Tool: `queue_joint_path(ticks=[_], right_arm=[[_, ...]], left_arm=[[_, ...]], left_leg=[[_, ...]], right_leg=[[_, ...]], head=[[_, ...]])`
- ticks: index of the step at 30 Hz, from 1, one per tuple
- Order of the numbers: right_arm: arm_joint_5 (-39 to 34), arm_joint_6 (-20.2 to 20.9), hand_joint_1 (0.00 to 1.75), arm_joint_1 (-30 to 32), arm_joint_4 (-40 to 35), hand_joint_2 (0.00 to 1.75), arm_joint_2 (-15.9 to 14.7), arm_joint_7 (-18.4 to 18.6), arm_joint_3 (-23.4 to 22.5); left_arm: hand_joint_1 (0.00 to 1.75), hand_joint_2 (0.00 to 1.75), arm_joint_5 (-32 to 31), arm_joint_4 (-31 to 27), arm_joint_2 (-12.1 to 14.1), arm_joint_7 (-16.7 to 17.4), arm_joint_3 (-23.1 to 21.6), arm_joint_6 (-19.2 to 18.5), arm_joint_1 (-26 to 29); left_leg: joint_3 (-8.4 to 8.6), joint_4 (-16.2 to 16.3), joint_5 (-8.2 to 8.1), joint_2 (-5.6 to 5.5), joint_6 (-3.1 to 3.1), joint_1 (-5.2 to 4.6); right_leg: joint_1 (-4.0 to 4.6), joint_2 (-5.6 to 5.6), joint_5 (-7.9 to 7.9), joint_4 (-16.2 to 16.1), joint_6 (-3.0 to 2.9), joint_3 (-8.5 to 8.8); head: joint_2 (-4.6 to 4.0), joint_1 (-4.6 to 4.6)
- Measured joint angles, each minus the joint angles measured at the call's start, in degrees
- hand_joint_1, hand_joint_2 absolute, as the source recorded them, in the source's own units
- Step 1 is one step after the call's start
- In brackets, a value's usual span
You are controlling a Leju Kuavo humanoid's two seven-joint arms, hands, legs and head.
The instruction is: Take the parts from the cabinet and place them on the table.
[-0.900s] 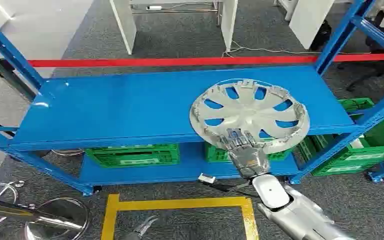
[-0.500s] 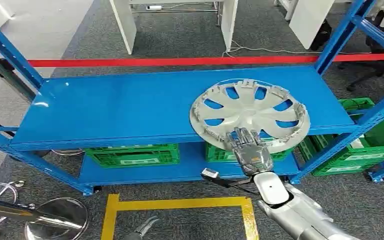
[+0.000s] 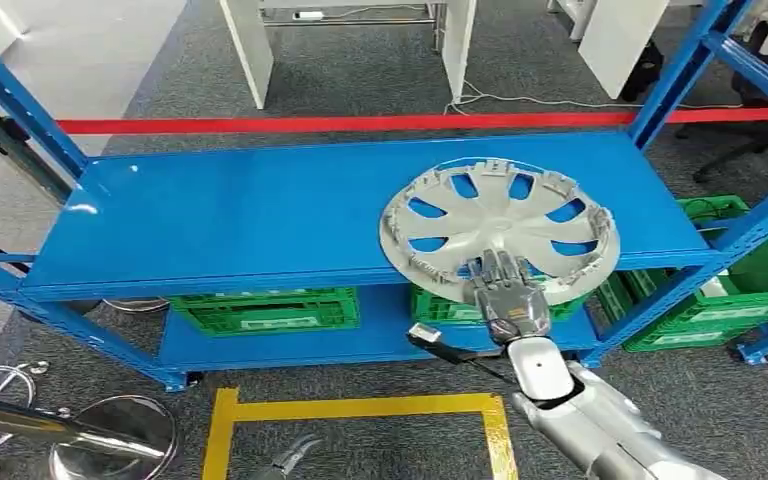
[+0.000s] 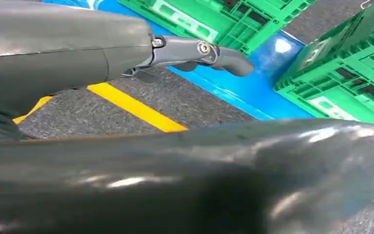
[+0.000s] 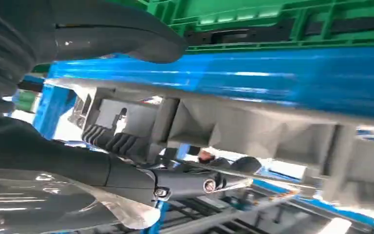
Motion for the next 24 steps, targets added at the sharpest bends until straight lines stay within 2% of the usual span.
queue_joint_path(ticks=[7,13,18,21,24], right_arm=[[0.0,-0.5,1.75,-0.6,0.1,1.75,0.7,3.5,-1.2],[-0.1,-1.9,1.75,-0.5,-0.4,1.75,0.7,4.2,-1.5],[0.0,-6.9,1.75,0.5,-2.3,1.75,0.8,2.1,-3.7],[0.0,-12.1,1.75,2.4,-4.7,1.75,1.1,-0.8,-5.2],[-0.5,-13.3,1.75,5.2,-10.6,1.75,1.4,-5.0,-6.3]], left_arm=[[0.00,0.00,0.1,0.0,0.0,0.2,0.0,0.0,0.0],[0.00,0.00,0.0,0.0,0.0,0.2,0.0,0.0,0.0],[0.00,0.00,-0.3,0.0,0.0,0.3,0.1,0.0,0.0],[0.00,0.00,-0.9,-0.4,0.2,1.0,0.2,0.0,0.1],[0.00,0.00,-1.2,-0.8,0.4,1.1,0.3,0.0,0.2]], left_leg=[[-0.01,0.0,0.00,0.00,0.00,0.00],[-0.01,0.0,0.00,0.00,0.00,0.00],[-0.02,0.0,0.00,-0.01,0.00,0.00],[-0.06,0.0,0.00,-0.01,0.00,0.00],[-0.13,0.0,0.00,-0.01,0.00,0.00]], right_leg=[[0.00,0.00,0.00,0.0,0.00,0.00],[0.00,0.00,0.00,0.0,0.00,-0.01],[0.00,-0.01,0.00,0.0,0.00,0.00],[0.00,-0.01,0.00,0.0,0.01,-0.02],[0.00,-0.01,0.00,0.0,0.01,-0.08]], head=[[0.00,0.00],[0.00,0.00],[0.00,0.00],[0.00,0.02],[0.00,0.02]])
